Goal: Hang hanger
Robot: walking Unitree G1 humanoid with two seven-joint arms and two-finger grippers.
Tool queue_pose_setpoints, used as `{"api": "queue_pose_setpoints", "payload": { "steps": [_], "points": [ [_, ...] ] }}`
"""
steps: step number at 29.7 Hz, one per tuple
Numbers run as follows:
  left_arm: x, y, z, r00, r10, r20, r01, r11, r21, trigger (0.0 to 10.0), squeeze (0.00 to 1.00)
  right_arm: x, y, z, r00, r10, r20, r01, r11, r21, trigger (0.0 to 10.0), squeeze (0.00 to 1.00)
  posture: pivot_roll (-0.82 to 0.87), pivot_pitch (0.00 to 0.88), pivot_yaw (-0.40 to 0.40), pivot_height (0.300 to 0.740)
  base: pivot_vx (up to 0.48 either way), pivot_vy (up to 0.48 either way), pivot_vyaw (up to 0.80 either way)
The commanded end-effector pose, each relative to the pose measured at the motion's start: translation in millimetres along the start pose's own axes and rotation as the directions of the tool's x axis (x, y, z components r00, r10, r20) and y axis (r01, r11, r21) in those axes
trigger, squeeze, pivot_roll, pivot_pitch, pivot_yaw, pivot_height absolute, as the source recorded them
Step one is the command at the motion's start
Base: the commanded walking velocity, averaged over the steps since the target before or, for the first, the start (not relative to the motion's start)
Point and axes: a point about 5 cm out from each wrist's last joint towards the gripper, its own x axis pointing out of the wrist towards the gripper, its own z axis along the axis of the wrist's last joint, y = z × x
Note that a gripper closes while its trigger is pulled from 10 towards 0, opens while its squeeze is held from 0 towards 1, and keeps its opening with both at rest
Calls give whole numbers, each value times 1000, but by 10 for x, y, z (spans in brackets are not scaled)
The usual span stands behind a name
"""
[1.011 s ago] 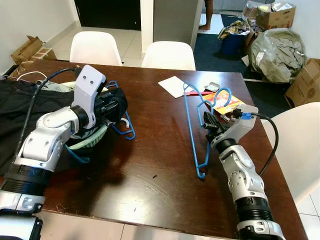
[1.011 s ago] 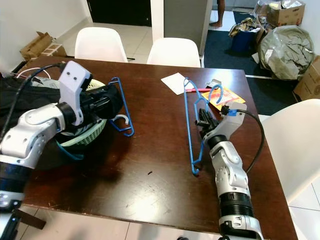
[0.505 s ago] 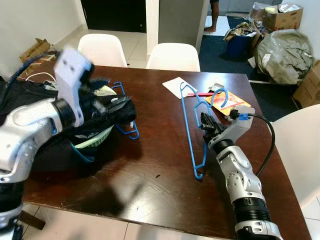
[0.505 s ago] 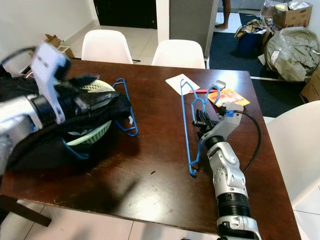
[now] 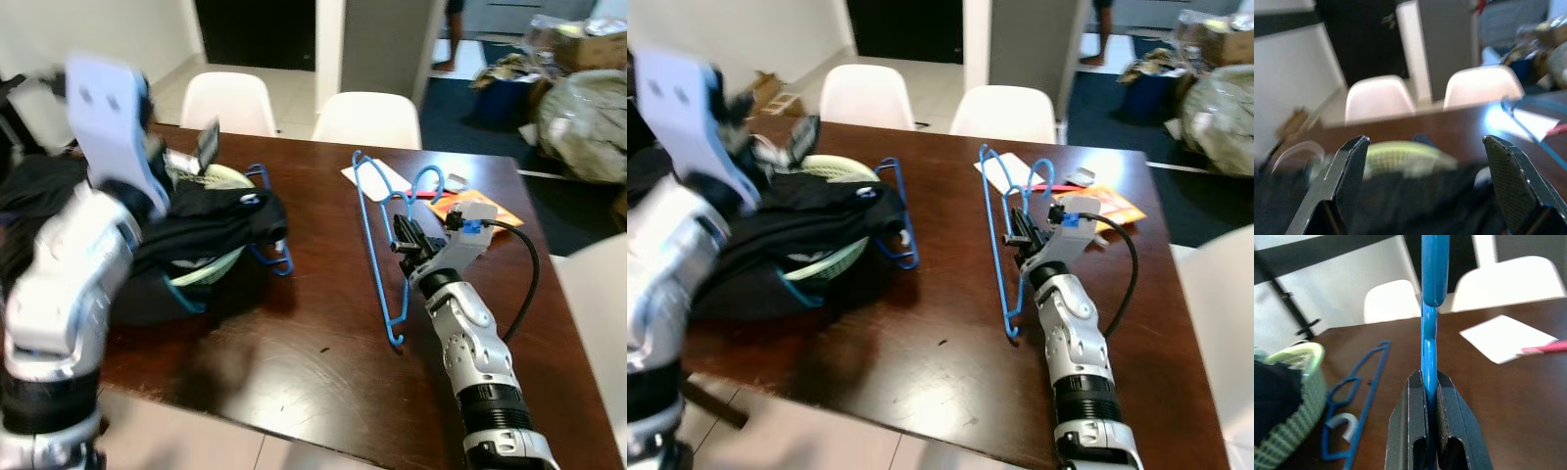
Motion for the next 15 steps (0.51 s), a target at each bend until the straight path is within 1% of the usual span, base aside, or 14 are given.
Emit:
{"api": "queue_pose_setpoints", "payload": {
  "steps": [1,2,3,5,6,7,8,9,10,11,12,13,15],
  "points": [
    [-25,-5,35,1000,15,8,-15,1000,6,10000,0,36,11,81,999,12,34,-11,999,-36,10000,0,95,76,12,740,0,0,800],
    [-24,16,49,1000,18,10,-18,1000,-4,10000,0,64,-1,173,998,6,63,-2,998,-65,10000,0,94,76,11,740,0,0,800],
    [-24,16,49,1000,18,10,-18,1000,-4,10000,0,64,-1,173,998,6,63,-2,998,-65,10000,0,94,76,11,740,0,0,800],
    [-9,27,93,999,11,30,-11,1000,-28,10000,0,108,-31,329,994,-10,111,23,993,-113,10000,0,93,75,8,740,0,0,800],
    [-1,-37,161,997,-62,56,65,997,-40,10000,0,136,-72,447,988,-39,148,62,985,-160,10000,0,92,74,9,740,0,0,800],
    [3,-99,278,986,-139,96,144,989,-40,10000,0,164,-116,582,979,-73,192,114,971,-209,10000,0,93,75,6,740,0,0,800],
    [3,-99,278,986,-139,96,144,989,-40,10000,0,164,-116,582,979,-73,192,114,971,-209,10000,0,93,75,6,740,0,0,800],
    [2,-147,354,974,-188,123,194,981,-33,10000,0,180,-146,673,970,-96,224,150,959,-240,10000,0,93,74,4,740,0,0,800],
    [2,-147,354,974,-188,123,194,981,-33,10000,0,180,-146,673,970,-96,224,150,959,-240,10000,0,93,74,4,740,0,0,800],
    [13,-136,449,969,-190,158,197,980,-25,10000,0,195,-155,762,961,-105,255,177,944,-278,10000,0,94,73,2,740,0,0,800],
    [17,-102,506,970,-163,180,169,985,-21,10000,0,207,-149,810,957,-104,269,187,934,-305,10000,0,94,73,2,740,0,0,800],
    [16,-23,528,975,-109,193,115,993,-16,10000,0,213,-129,840,955,-95,280,189,924,-332,10000,0,94,73,2,740,0,0,800],
    [8,77,526,979,-43,199,48,999,-17,10000,0,218,-111,862,954,-89,285,191,915,-356,10000,0,91,72,0,740,0,0,800]
  ]
}}
